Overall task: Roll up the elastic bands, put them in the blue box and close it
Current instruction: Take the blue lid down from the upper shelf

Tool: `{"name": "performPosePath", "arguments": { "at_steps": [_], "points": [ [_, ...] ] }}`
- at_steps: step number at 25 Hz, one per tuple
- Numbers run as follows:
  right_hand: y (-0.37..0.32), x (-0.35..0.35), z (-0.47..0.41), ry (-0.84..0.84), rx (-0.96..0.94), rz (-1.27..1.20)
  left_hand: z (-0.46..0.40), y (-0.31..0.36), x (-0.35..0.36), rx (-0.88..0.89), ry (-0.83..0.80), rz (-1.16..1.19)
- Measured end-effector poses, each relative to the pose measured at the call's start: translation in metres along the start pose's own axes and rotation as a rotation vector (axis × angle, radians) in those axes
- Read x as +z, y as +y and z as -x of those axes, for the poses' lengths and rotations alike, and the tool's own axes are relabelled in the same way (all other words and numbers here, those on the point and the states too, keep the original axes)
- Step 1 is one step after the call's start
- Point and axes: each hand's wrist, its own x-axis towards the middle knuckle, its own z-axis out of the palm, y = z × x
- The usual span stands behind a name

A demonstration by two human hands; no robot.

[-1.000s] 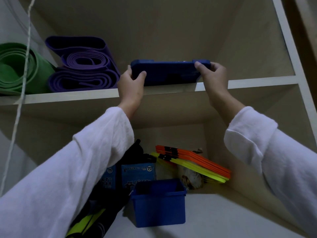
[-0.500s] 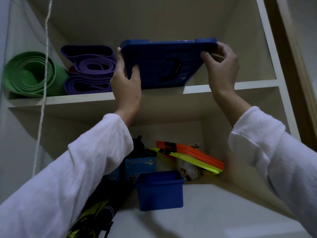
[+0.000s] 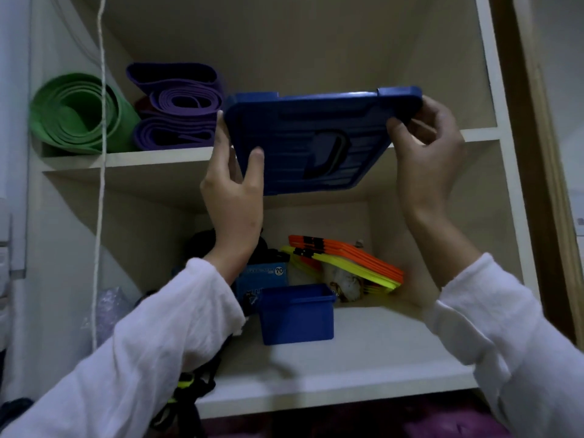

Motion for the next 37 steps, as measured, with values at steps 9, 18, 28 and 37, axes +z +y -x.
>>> {"name": "performPosePath", "arguments": {
  "at_steps": [9,18,28,37],
  "points": [
    [0.062,-0.033,0.077,-0.022,0.116,0.18,0.073,-0.068,-0.015,-0.118,-0.092,-0.086],
    [0.131,-0.042,0.109,-0.005,0.29,0.222,0.099,-0.13,0.004,-0.264,-0.203,-0.065],
    [0.23,-0.016,0.076,0.04,0.562,0.052,0.094,-0.224,0.041,-0.241,-0.349,-0.365],
    [0.329,0.002,0.073,0.024,0.918,-0.17,0.091,-0.316,0.05,-0.745,-0.037,-0.162]
  ]
}}
